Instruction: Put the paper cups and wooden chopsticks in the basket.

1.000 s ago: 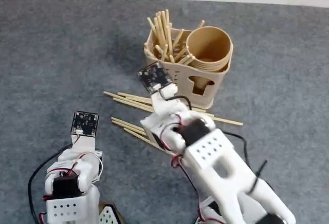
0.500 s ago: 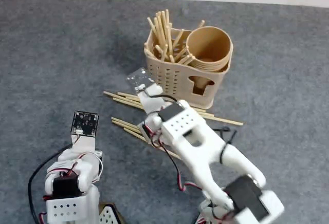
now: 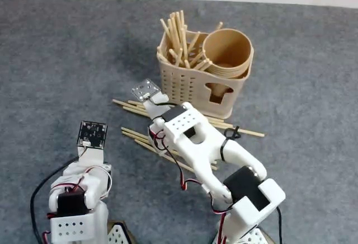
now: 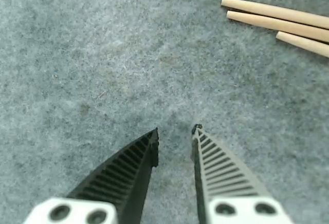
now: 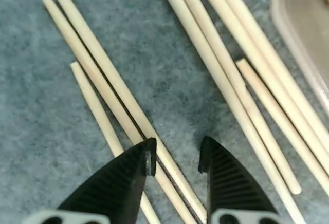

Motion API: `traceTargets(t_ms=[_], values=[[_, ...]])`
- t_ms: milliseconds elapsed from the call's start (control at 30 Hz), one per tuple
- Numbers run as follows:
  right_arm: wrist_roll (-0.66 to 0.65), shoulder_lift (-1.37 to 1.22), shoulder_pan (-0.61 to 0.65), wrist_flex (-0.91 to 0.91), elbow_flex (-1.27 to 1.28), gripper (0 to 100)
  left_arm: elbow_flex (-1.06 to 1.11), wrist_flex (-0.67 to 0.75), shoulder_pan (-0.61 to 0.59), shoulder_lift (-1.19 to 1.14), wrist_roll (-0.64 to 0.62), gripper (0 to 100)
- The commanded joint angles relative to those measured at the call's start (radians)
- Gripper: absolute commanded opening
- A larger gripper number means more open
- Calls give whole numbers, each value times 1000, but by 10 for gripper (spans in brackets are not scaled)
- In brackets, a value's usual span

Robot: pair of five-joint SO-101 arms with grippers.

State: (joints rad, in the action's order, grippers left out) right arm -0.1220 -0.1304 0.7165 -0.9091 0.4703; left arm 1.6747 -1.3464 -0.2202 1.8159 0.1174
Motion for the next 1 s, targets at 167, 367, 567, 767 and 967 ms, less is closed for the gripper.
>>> traceTargets(t_ms=[167,367,567,767,967], values=[[-210,-10,12,-10,-15,19,21,-5,-5,-1,-6,120],[-209,-10,19,-173,-24,68,21,-5,-5,-1,-6,120],[-209,-10,22,-202,-16,118,21,-5,-5,-1,-6,120],[-210,-18,19,-168,-16,111,21,-5,-5,-1,-6,120],[-213,2,16,-162,-16,8,21,-5,-5,-1,-6,120]])
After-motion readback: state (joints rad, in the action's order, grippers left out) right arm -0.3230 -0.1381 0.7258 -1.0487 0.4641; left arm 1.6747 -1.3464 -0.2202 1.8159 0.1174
